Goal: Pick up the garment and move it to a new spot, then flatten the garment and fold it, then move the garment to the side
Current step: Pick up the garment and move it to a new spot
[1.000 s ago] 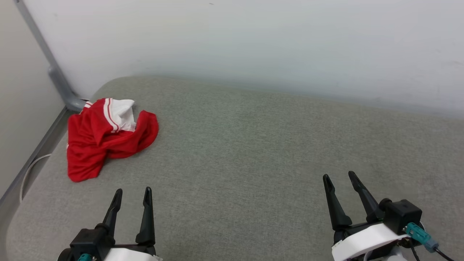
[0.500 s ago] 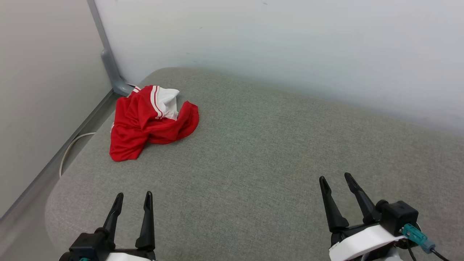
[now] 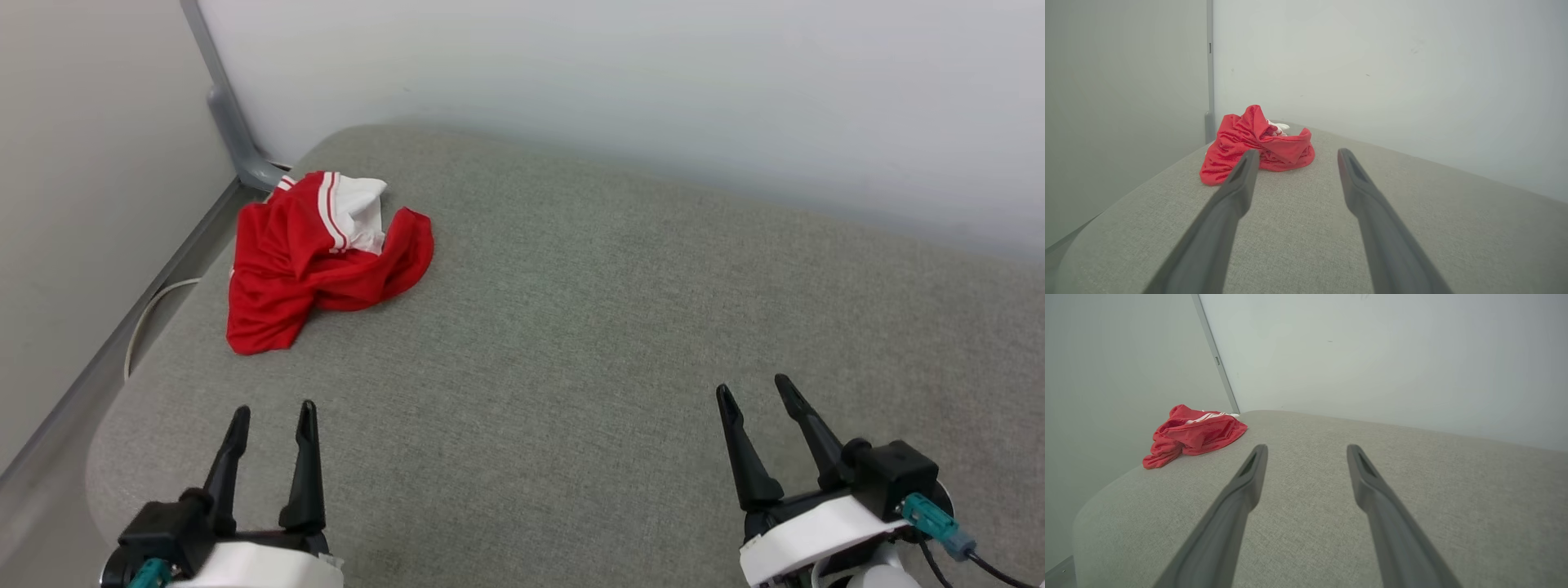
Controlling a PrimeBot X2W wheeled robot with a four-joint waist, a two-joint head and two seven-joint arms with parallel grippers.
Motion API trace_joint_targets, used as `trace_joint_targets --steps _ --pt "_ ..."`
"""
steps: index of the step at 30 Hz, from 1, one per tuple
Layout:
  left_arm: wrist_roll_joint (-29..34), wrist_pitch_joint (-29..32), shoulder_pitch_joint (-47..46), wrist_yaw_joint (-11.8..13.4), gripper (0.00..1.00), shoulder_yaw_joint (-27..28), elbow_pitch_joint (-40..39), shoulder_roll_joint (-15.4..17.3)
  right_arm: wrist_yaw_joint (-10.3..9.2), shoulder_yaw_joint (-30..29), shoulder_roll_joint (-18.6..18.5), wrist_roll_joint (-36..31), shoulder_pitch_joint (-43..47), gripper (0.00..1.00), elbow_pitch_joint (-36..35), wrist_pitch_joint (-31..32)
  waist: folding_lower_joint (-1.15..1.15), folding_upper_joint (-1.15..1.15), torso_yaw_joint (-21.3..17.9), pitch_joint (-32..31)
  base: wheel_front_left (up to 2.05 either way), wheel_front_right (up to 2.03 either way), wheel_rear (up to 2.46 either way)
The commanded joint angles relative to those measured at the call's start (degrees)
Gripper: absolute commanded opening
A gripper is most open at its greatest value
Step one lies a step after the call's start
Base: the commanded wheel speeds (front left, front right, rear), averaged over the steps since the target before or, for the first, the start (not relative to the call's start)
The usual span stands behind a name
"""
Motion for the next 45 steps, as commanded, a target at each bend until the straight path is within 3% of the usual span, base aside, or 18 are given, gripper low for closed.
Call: trace_joint_targets --steps 1,4,9,13,18,21,25,29,35,36,37,38,45 --pt "-0.3 -0.1 -1.9 -0.4 1.0 0.6 0.2 -0.1 -0.02 -0.2 0.0 -0.6 -1.2 1.0 -0.5 -0.1 0.0 0.0 -1.5 2.5 0.0 0.0 0.0" --pt "-1.3 -0.1 -5.9 -0.9 1.0 1.6 2.5 1.2 -0.02 -0.7 0.0 -2.4 -2.4 1.0 -1.4 -0.1 0.0 0.0 -3.0 6.1 0.0 0.0 0.0" --pt "-6.4 2.0 -16.6 -1.2 1.0 0.6 9.4 8.1 -0.03 -1.5 0.0 -5.8 -4.9 1.0 -3.3 -0.1 0.0 0.0 -5.6 13.1 0.0 0.0 0.0" --pt "-13.6 11.2 -25.1 -1.3 1.0 -1.7 13.0 16.8 -0.03 -2.5 0.0 -7.7 -6.5 1.0 -5.0 0.2 0.0 0.0 -7.6 18.4 0.0 0.0 0.0" --pt "-21.4 25.0 -33.9 -1.2 1.0 -3.5 17.6 25.4 -0.03 -3.5 0.0 -9.2 -7.6 1.0 -6.6 0.4 0.0 0.0 -9.5 23.4 0.0 0.0 0.0" --pt "-23.7 30.9 -37.1 -1.2 1.0 -5.3 20.6 28.6 -0.03 -3.6 0.0 -9.6 -8.1 1.0 -7.0 0.3 0.0 0.0 -10.5 25.4 0.0 0.0 0.0" --pt "-26.7 36.1 -40.8 -1.2 1.0 -7.3 24.3 32.0 -0.03 -3.9 0.0 -10.0 -8.7 1.0 -7.7 0.2 0.0 0.0 -11.5 27.6 0.0 0.0 0.0" --pt "-28.2 39.4 -43.3 -1.2 1.0 -8.9 29.0 33.3 -0.03 -4.3 0.0 -10.1 -9.1 1.0 -7.8 0.2 0.0 0.0 -12.1 29.0 0.0 0.0 0.0" --pt "-29.8 42.1 -44.5 -1.2 1.0 -12.2 34.9 33.0 -0.04 -4.6 0.0 -10.2 -9.0 1.0 -7.5 0.2 0.0 0.0 -12.6 29.6 0.0 0.0 0.0" --pt "-30.2 42.0 -44.5 -1.2 0.77 -12.8 35.4 32.8 -0.04 -4.6 0.0 -10.2 -8.9 1.0 -7.4 0.2 0.0 0.0 -12.6 29.5 0.0 0.0 0.0" --pt "-30.6 41.6 -44.5 -1.2 0.27 -13.3 35.7 32.5 -0.04 -4.7 0.0 -10.2 -8.8 1.0 -7.3 0.2 0.0 0.0 -12.6 29.3 0.0 0.0 0.0" --pt "-31.2 41.1 -44.4 -1.2 0.0 -13.6 36.0 32.3 -0.04 -4.7 0.0 -10.2 -8.7 1.0 -7.1 0.2 0.0 0.0 -12.5 29.0 0.0 0.0 0.0" --pt "-32.3 31.4 -44.0 -1.2 0.0 -14.0 36.9 33.8 -0.04 -4.0 0.0 -9.7 -8.3 1.0 -6.4 0.1 0.0 0.0 -12.6 25.8 0.0 0.0 0.0"
